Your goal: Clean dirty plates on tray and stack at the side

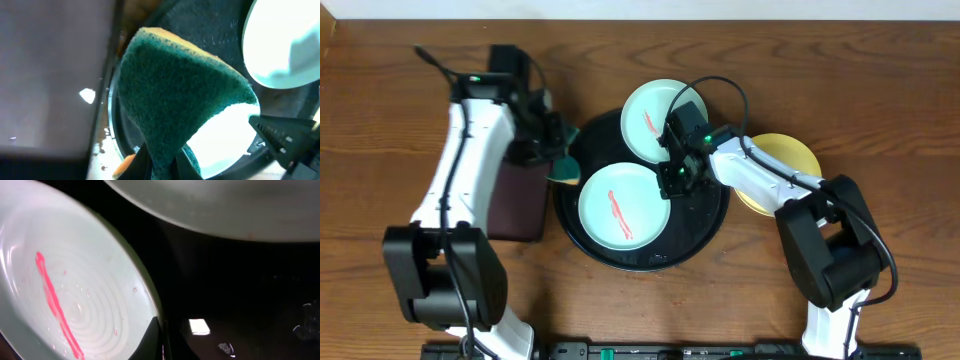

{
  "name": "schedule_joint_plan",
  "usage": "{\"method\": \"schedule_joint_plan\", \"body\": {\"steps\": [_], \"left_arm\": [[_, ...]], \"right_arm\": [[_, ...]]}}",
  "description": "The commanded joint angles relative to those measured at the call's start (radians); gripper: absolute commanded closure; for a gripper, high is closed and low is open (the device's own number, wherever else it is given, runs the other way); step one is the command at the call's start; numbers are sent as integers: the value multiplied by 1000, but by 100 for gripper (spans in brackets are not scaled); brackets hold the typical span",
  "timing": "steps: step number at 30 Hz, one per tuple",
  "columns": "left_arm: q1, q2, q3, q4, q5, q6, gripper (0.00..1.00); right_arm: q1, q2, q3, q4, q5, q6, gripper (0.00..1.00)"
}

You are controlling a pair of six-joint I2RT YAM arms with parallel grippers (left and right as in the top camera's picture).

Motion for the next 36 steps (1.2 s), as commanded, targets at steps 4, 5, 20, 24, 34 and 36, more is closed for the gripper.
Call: {"method": "schedule_joint_plan", "body": {"steps": [4,5,20,24,34,36], "left_arm": [[-82,-11,-99,93,-139,-179,93],[-88,-11,-111,110,-142,-190,93],[-218,14,-331,380,-181,-282,93],[-245,44,-359,378,-222,-286,92],[-252,70,-369,348,152,18,93],[-252,70,-369,330,231,121,93]], "right_arm": [[13,51,16,40,43,160,99],[13,54,16,48,43,169,99],[14,71,16,76,39,180,99],[14,71,16,76,39,180,99],[14,71,16,79,31,172,99],[14,71,16,80,31,172,99]]}}
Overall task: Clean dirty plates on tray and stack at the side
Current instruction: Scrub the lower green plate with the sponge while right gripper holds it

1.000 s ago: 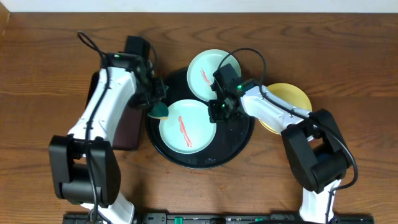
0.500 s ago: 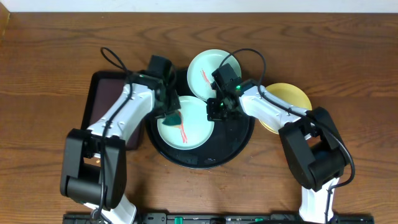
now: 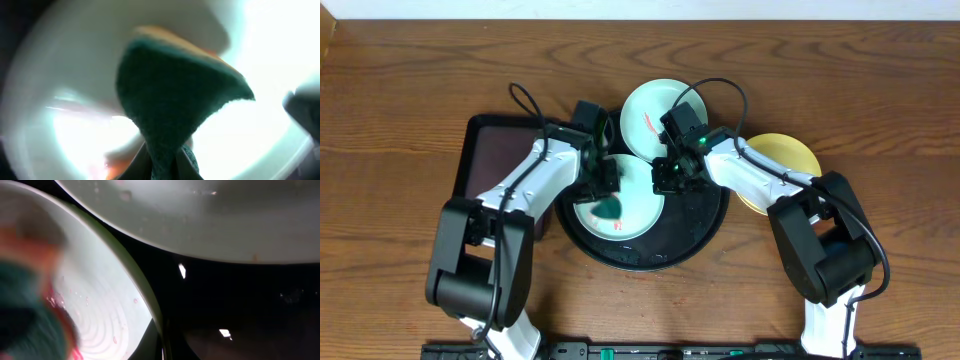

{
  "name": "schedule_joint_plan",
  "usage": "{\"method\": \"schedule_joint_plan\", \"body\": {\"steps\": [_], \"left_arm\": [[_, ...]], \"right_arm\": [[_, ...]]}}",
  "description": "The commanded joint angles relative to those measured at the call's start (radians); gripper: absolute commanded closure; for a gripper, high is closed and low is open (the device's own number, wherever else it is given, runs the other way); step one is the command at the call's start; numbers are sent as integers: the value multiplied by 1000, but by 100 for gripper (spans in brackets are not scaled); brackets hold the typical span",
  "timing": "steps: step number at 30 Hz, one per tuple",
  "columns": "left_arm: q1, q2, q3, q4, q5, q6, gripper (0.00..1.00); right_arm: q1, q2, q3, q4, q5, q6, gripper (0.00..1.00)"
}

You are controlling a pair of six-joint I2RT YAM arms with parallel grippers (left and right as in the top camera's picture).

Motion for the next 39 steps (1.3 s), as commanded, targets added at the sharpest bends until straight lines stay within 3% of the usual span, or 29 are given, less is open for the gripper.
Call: {"method": "schedule_joint_plan", "body": {"steps": [1,6,13,19,26,35,39], "left_arm": [[-8,23,-18,-29,230,231,92],[-6,23,-18,-41,201,310,93],[-6,23,-18,107,-299,24,92],[-6,23,-18,204,-496,-117,93],[-21,23,-18,119,-447,-135,93],[-42,23,-18,8,160,246,92],[-41,23,-18,32,194,268,93]], "right_arm": [[5,38,11,12,29,14,99],[5,38,11,12,14,-1,99],[5,38,11,15,14,-1,99],[5,38,11,14,14,-1,99],[5,38,11,14,14,-4,99],[5,38,11,15,14,-4,99],[5,38,11,15,14,-3,99]]}}
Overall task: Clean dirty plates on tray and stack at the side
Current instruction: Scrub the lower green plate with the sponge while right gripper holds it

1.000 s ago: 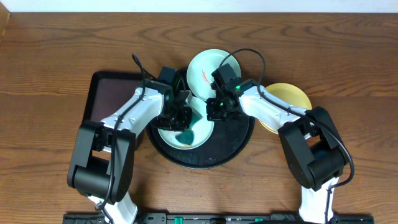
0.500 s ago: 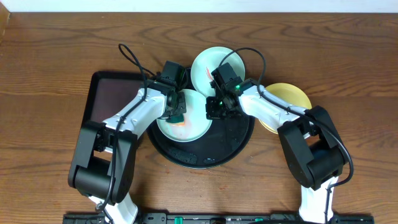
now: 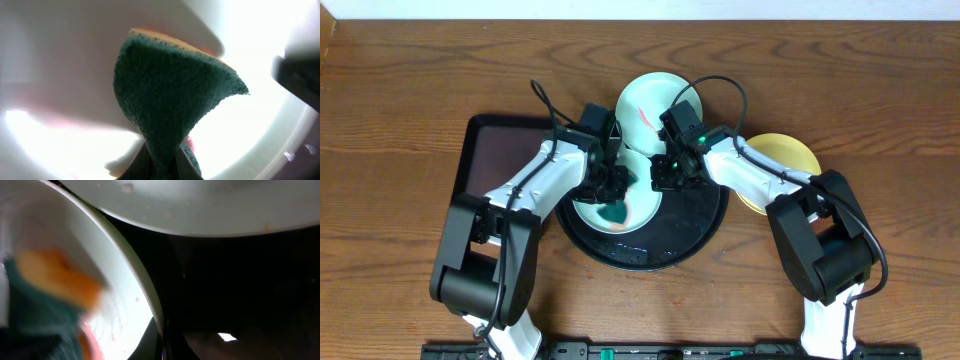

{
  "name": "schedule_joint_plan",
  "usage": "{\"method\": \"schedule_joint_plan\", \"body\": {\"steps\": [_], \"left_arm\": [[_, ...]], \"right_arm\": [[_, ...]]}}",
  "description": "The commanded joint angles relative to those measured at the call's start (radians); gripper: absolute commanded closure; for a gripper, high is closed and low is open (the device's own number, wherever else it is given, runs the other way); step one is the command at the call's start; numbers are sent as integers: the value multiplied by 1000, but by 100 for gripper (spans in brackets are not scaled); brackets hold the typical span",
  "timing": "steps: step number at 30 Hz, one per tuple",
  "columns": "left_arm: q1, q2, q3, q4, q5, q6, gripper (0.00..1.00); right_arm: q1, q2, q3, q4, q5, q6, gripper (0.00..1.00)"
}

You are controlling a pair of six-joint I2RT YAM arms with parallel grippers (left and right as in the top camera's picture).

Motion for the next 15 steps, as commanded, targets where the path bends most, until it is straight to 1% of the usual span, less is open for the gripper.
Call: {"method": "schedule_joint_plan", "body": {"steps": [1,3,6,9,12,14,15], "left_arm": [[-10,13,-17,20,159,95,93],[-10,13,-17,53,121,73,92],[-10,13,-17,106,-6,-23,93],[-10,13,-17,136,-196,-137,92],[-10,13,-17,127,-422,-276,93],[-10,13,-17,107,-512,-345,92],[-10,13,-17,92,-531,-373,93]], "right_arm": [[5,28,2,-9,14,-6,99],[5,28,2,-9,14,-6,99],[5,28,2,-9,14,-6,99],[5,28,2,-9,14,-6,99],[5,28,2,-9,14,-7,99],[5,28,2,-9,14,-6,99],[5,28,2,-9,14,-7,99]]}}
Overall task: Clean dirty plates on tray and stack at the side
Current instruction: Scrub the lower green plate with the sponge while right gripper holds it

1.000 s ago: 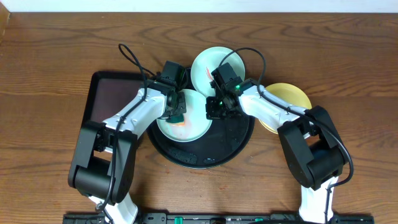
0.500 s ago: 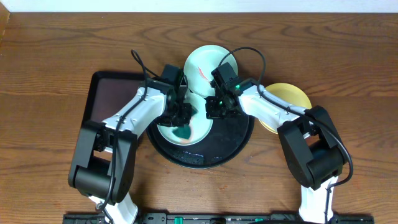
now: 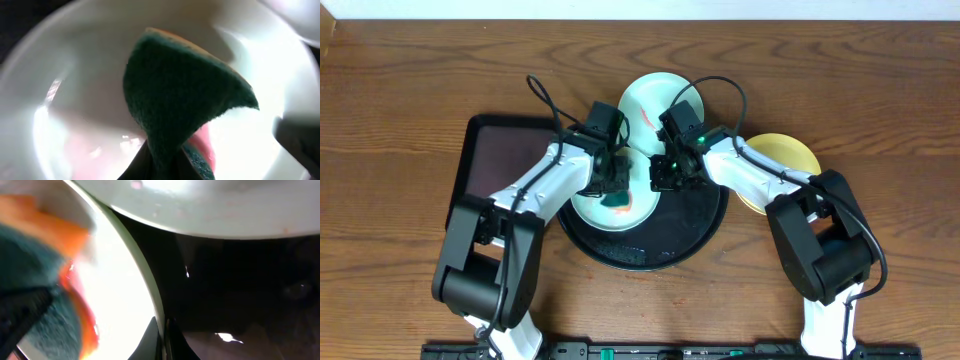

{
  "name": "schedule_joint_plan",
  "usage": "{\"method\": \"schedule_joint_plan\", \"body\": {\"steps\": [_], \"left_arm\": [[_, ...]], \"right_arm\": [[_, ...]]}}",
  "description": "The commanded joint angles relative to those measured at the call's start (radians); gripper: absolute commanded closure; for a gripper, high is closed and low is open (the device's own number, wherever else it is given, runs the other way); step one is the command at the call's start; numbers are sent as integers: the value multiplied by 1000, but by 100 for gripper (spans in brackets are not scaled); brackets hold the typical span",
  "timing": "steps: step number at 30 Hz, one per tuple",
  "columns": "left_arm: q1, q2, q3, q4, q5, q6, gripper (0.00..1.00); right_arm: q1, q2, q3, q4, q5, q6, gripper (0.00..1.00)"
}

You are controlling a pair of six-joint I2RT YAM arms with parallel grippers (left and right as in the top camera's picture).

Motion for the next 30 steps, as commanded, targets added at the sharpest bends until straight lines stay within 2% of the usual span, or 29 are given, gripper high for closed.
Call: {"method": "schedule_joint_plan", "body": {"steps": [1,7,10,15,19,25,30], "left_arm": [[18,13,-7,-43,-316,-177,93],[18,13,-7,-140,-317,-209,92],[18,13,-7,-177,-251,-179,93],[18,13,-7,-188,174,164,93],[18,13,-7,-192,423,301,92],[18,13,-7,-84,420,312,93],[18,18,-7,-6,278,277,92]], "right_arm": [[5,26,1,-10,21,-7,99],[5,26,1,-10,21,-7,99],[5,26,1,-10,21,-7,99],[5,26,1,-10,21,-7,99],[5,26,1,-10,21,-7,99],[5,26,1,-10,21,-7,99],[5,26,1,-10,21,-8,99]]}}
